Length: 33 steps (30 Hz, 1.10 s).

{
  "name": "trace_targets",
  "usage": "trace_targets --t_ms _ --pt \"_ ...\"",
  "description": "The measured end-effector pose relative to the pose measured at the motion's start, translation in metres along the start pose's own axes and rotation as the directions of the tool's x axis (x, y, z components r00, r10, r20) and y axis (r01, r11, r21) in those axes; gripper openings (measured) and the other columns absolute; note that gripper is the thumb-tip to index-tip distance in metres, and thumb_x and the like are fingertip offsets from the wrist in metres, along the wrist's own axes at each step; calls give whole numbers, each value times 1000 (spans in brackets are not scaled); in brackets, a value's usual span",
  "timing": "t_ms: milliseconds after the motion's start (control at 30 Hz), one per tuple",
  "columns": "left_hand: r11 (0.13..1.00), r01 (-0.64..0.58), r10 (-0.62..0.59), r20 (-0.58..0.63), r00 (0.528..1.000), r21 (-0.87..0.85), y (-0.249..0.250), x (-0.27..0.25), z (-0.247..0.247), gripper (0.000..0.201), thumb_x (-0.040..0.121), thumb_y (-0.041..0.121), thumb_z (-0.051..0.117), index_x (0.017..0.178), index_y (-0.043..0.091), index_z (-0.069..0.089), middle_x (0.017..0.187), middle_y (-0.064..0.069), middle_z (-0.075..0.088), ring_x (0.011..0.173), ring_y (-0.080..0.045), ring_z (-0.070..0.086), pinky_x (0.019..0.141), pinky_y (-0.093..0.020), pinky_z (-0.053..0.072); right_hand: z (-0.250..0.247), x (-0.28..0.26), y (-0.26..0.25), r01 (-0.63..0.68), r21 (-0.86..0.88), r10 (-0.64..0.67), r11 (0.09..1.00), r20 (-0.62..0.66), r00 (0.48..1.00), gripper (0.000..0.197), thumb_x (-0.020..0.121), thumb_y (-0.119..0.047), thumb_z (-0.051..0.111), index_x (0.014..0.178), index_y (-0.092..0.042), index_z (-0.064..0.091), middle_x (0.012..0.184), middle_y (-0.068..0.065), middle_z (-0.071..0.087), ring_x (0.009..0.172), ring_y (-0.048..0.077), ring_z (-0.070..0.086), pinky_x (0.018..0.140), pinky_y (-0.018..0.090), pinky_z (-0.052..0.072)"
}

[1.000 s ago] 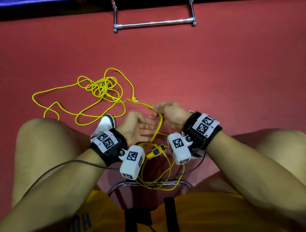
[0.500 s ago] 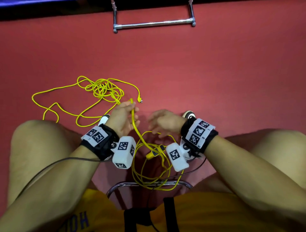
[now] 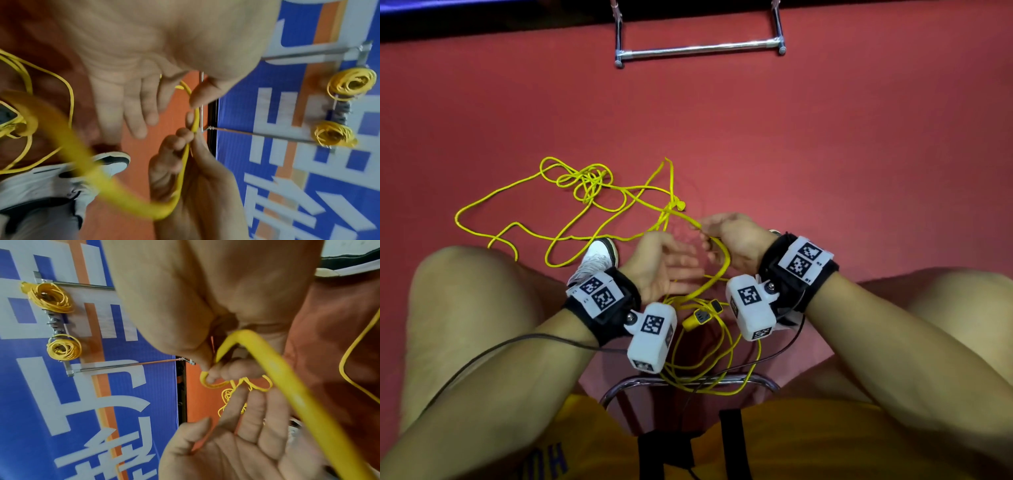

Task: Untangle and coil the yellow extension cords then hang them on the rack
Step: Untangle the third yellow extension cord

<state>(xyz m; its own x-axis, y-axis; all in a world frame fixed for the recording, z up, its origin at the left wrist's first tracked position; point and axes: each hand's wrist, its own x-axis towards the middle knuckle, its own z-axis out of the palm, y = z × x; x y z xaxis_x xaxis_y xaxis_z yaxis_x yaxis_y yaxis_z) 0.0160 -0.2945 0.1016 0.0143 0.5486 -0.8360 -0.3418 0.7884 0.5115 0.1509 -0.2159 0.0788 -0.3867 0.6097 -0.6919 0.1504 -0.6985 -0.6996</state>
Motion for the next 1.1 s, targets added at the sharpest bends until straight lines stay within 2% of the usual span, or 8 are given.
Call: trace_targets --t_ms 133,267,467,667,767,900,1033,1100 --pt "944 -101 50 -167 985 -314 11 19 -24 43 98 45 42 112 6 55 99 -15 64 79 -29 70 65 -42 59 2 -16 2 88 -227 -6 970 338 941 27 101 2 40 107 -10 64 70 0 52 50 6 46 38 17 36" --pt "842 -204 77 -263 962 -500 18 26 -29 31 107 25 39 93 3 55 62 -6 61 45 -14 63 46 -31 57 2 -23 3 144 -392 101 909 542 834 26 98 5 45 106 -12 63 69 -3 62 53 5 58 50 19 46" --pt "959 -277 282 -170 944 54 3 18 -17 14 101 8 51 95 16 61 68 0 64 46 -6 55 49 -22 52 8 -20 2 83 -500 12 862 184 983 10 94 -12 55 95 -16 65 84 2 64 73 20 61 60 30 49" --pt "731 -393 431 69 900 557 -25 17 -10 19 89 7 69 86 25 74 67 5 62 68 -20 56 69 -37 49 -2 -8 5 176 -556 -189 813 34 981 58 74 -56 77 75 1 68 69 22 66 56 21 56 62 48 55" --pt "682 -412 429 126 895 604 -22 14 -10 37 88 3 66 81 39 74 56 18 50 66 -12 46 69 -31 45 -4 1 15 106 -550 -173 828 -71 982 57 58 -59 78 67 -5 62 70 23 65 60 33 61 65 58 56" --pt "698 -459 437 181 881 550 -17 4 3 39 90 -5 56 78 27 74 67 18 56 64 0 49 67 -24 42 -2 -4 6 34 -441 -63 897 -51 997 24 74 -33 74 79 -13 61 81 14 75 81 36 73 76 63 56" --pt "887 -364 413 -136 901 285 -17 13 9 22 96 11 56 82 19 70 90 0 66 91 -13 59 79 -32 48 1 -7 -1 135 -584 -141 800 36 989 21 85 -14 57 91 3 67 79 15 72 70 36 67 57 43 60" --pt "916 -377 401 -240 884 138 -16 22 6 23 95 11 59 74 17 66 93 -10 62 90 -21 57 75 -32 46 4 -11 -5 170 -625 -176 762 52 983 20 84 -2 50 93 11 64 86 22 72 70 37 64 64 52 57"
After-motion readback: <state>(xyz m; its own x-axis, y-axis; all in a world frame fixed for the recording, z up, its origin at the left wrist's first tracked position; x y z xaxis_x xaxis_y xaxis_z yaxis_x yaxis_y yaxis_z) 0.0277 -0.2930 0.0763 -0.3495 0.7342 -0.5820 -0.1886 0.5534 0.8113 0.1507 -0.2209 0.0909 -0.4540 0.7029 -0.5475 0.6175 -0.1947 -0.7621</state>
